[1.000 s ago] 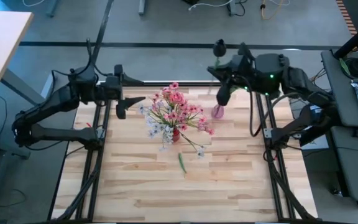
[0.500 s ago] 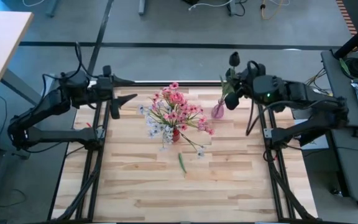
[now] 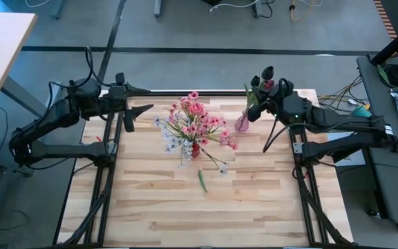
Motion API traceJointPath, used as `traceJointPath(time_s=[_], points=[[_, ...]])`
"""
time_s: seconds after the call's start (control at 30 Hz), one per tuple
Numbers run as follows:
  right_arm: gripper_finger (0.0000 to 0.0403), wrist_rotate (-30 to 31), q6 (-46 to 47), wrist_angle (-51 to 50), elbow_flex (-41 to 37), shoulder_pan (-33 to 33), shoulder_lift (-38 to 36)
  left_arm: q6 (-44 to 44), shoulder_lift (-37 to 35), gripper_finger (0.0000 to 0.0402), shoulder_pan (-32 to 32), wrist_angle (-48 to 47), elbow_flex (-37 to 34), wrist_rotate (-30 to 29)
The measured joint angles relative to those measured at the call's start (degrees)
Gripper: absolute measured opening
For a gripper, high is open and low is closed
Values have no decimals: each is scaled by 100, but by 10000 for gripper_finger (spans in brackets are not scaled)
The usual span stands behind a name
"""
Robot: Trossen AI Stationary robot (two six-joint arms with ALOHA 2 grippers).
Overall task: Sort flowers into vase by color
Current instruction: Put the black tulip into the violet vase
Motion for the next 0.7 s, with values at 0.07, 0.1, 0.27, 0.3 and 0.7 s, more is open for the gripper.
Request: traceJointPath(time_s=[0.07,0.1,0.27,0.3,0.7], points=[[9,-3,-72,230,-217,-114,-50,0,-2,215,0,-1,0,-1],[9,-3,-103,296,-294,-169,-59,0,-2,215,0,-1,0,0],[9,-28,-104,392,-541,-372,-17,-16,0,215,0,0,0,0],[9,-30,-103,395,-554,-386,-4,-22,4,215,0,-1,0,0],[9,-39,156,312,-567,-383,77,-42,39,215,0,42,-2,0]])
